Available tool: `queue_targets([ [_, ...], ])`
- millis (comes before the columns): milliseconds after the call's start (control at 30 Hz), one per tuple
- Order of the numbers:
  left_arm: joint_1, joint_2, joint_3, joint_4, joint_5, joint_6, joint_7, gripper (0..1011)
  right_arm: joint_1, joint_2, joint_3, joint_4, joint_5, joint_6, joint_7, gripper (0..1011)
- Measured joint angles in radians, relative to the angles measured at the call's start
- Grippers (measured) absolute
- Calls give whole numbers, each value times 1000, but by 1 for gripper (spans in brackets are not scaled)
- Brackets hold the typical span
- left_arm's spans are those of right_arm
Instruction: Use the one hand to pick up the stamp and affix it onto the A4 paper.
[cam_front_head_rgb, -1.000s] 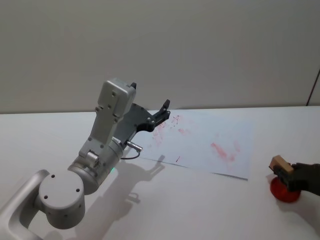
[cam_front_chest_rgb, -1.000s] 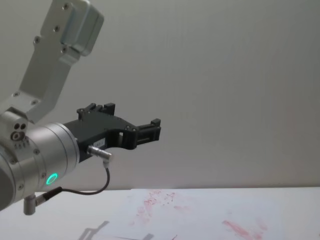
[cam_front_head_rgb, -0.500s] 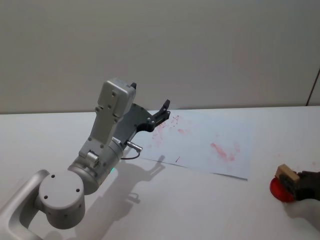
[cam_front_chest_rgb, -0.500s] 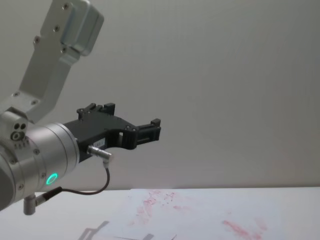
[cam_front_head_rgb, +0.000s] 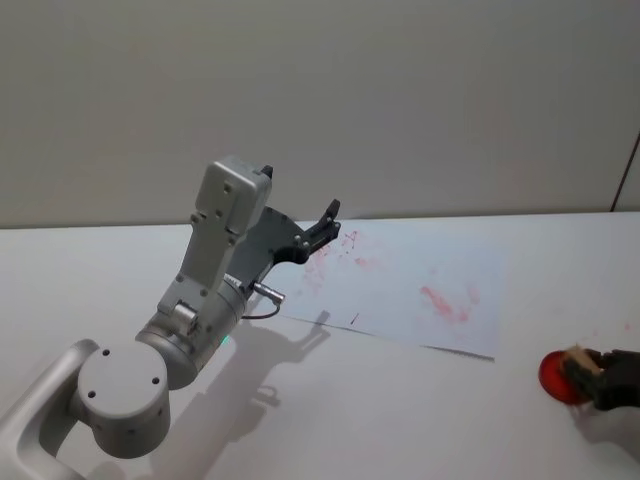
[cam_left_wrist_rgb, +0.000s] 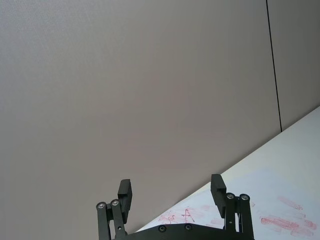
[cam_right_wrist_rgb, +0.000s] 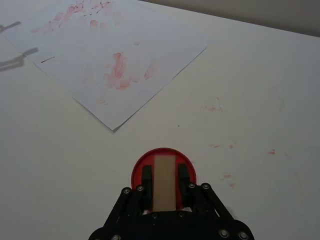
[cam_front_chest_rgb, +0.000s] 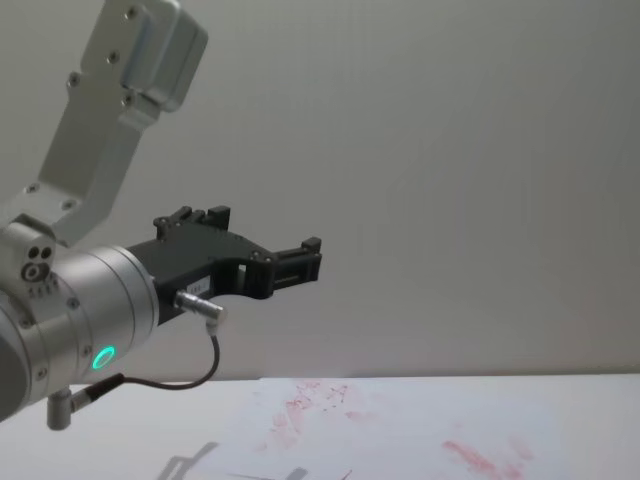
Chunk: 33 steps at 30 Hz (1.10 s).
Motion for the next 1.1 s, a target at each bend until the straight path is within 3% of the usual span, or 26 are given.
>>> queue_targets([
  [133,0,0,0,0,0,0,0,1001,-2,2,1,-1,0,1,1,409],
  [300,0,0,0,0,0,0,0,1001,-3,4,1,-2,-1,3,1,526],
  [367,0,0,0,0,0,0,0,1001,-4,5,1,-3,-1,4,1,627],
  [767,0,0,0,0,0,0,0,1001,-6,7,2,-4,-2,6,2,969],
  [1100,0,0,0,0,0,0,0,1001,-7,8,2,-4,-2,6,3,1001],
])
